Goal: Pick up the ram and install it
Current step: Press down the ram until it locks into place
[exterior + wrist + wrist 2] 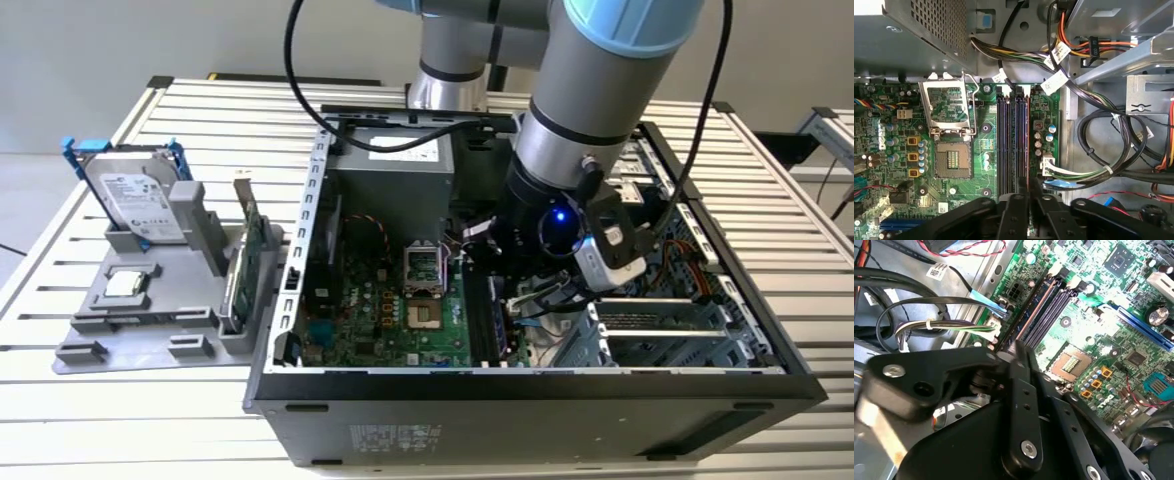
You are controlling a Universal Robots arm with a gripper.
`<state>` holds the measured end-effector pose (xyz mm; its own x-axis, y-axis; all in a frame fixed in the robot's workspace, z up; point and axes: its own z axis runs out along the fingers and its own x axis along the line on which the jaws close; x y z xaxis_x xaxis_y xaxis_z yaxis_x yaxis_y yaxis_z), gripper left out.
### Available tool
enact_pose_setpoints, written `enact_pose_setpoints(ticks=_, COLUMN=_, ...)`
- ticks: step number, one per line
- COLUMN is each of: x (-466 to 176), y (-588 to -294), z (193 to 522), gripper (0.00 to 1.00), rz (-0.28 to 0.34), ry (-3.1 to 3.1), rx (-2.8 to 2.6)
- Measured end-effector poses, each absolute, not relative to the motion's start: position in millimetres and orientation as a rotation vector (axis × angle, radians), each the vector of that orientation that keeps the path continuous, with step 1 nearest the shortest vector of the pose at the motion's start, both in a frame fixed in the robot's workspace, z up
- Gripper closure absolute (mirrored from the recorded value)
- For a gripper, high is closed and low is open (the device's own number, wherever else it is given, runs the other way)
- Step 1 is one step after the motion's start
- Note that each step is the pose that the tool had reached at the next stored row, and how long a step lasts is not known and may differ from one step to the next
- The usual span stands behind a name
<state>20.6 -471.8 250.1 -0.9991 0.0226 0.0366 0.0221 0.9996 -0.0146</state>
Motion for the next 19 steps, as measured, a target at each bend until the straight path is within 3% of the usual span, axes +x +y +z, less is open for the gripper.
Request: enact_pose_setpoints(ticks=19, x=20.6, y=-472.3, z=250.1, gripper=1.0, rz=0.021, ry=-3.102, rx=-0.095)
